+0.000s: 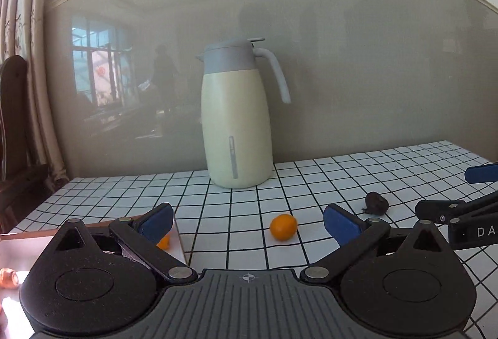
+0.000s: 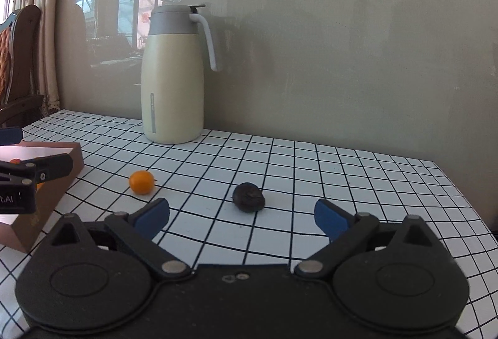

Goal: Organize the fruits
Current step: 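Move both grippers away from the tray toward the kumquat and dark plum, then grasp the kumquat with the left gripper while the right gripper grasps the dark plum, then carry the kumquat with the left gripper while the right carries the plum over the tray, then open the left gripper over the tray while the right gripper releases the plum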

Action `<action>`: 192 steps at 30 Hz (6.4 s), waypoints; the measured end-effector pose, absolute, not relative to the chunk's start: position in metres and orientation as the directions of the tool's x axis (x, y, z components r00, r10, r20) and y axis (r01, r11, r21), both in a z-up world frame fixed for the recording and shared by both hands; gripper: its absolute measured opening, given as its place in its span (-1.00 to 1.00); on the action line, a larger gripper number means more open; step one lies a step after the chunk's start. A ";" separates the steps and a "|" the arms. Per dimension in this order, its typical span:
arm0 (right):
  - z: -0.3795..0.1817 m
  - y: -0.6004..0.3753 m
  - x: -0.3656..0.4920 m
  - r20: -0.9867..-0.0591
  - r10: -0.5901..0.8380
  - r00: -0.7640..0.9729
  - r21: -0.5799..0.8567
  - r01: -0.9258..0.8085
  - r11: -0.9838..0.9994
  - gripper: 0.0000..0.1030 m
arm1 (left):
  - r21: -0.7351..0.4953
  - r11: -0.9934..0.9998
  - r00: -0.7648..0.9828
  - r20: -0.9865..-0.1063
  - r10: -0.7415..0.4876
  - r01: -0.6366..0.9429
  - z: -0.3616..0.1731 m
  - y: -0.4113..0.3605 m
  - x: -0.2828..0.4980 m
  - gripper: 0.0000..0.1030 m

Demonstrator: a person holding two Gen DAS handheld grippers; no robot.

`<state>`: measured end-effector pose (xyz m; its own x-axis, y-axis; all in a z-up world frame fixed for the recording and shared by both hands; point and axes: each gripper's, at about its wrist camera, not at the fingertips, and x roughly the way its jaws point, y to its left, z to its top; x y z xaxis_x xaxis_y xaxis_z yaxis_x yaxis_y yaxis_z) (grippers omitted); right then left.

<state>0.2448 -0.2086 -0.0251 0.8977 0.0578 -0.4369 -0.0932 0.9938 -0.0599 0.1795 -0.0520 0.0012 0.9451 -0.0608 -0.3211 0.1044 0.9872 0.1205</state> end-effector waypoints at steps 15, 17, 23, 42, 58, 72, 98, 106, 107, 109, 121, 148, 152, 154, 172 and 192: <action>-0.055 -0.219 0.313 -0.509 0.068 0.858 -0.041 -0.104 0.994 0.25 | 0.100 0.992 0.887 -0.461 -0.028 0.083 -0.043 -0.078 0.254 0.65; -0.058 -0.218 0.322 -0.520 0.079 0.850 -0.035 -0.113 0.993 0.25 | 0.105 0.991 0.884 -0.467 -0.027 0.085 -0.044 -0.081 0.261 0.65; -0.069 -0.214 0.344 -0.556 0.086 0.827 -0.046 -0.134 0.990 0.12 | 0.102 0.991 0.860 -0.509 -0.025 0.090 -0.055 -0.092 0.281 0.55; -0.078 -0.220 0.362 -0.592 0.121 0.797 -0.011 -0.158 0.987 -0.35 | 0.085 0.993 0.843 -0.537 -0.023 0.082 -0.058 -0.099 0.289 -0.31; -0.040 -0.231 0.272 -0.538 0.084 0.839 -0.003 -0.102 0.995 -0.35 | 0.071 0.985 0.889 -0.444 -0.112 0.159 -0.017 -0.084 0.182 -0.31; -0.018 -0.187 0.196 -0.507 0.165 0.846 -0.017 -0.201 0.979 -0.35 | 0.091 0.996 0.925 -0.379 0.009 0.028 0.007 0.001 0.090 -0.31; 0.009 -0.048 0.176 -0.422 0.469 0.776 -0.031 -0.529 0.848 -0.35 | 0.085 0.953 0.899 -0.319 0.301 -0.290 0.017 0.151 0.027 -0.31; 0.018 -0.009 0.188 -0.386 0.499 0.776 -0.056 -0.560 0.827 -0.35 | 0.104 0.929 0.884 -0.285 0.370 -0.355 0.020 0.181 0.035 -0.31; 0.018 -0.005 0.191 -0.389 0.491 0.780 -0.063 -0.554 0.830 -0.35 | 0.101 0.928 0.883 -0.283 0.374 -0.360 0.020 0.184 0.038 -0.31; 0.018 0.003 0.197 -0.392 0.472 0.789 -0.080 -0.540 0.838 -0.35 | 0.106 0.927 0.881 -0.288 0.375 -0.360 0.018 0.189 0.047 -0.31; 0.024 0.020 0.228 -0.380 0.445 0.811 -0.078 -0.508 0.858 -0.35 | 0.069 0.918 0.877 -0.276 0.394 -0.391 0.024 0.215 0.076 -0.31; 0.010 0.028 0.287 -0.422 0.419 0.804 -0.033 -0.476 0.879 -0.35 | 0.067 0.927 0.858 -0.360 0.367 -0.369 0.011 0.227 0.158 -0.31; 0.007 0.029 0.293 -0.433 0.415 0.800 -0.029 -0.473 0.880 -0.35 | 0.073 0.928 0.851 -0.378 0.364 -0.365 0.007 0.229 0.169 -0.31; 0.005 0.029 0.296 -0.437 0.414 0.799 -0.025 -0.471 0.882 -0.35 | 0.080 0.927 0.849 -0.379 0.367 -0.365 0.006 0.229 0.174 -0.31; -0.006 0.042 0.323 -0.482 0.436 0.760 -0.014 -0.504 0.864 -0.35 | 0.083 0.926 0.828 -0.424 0.368 -0.370 -0.008 0.237 0.204 -0.31; -0.010 0.045 0.319 -0.434 0.389 0.813 -0.079 -0.464 0.882 0.89 | 0.109 0.925 0.854 -0.357 0.378 -0.364 0.002 0.230 0.183 1.00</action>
<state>0.3194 0.0449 -0.0098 0.8127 0.3888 -0.4339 -0.4642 0.8822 -0.0790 0.1826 0.2303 0.0020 0.8544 0.3778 -0.3568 -0.3638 0.9251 0.1086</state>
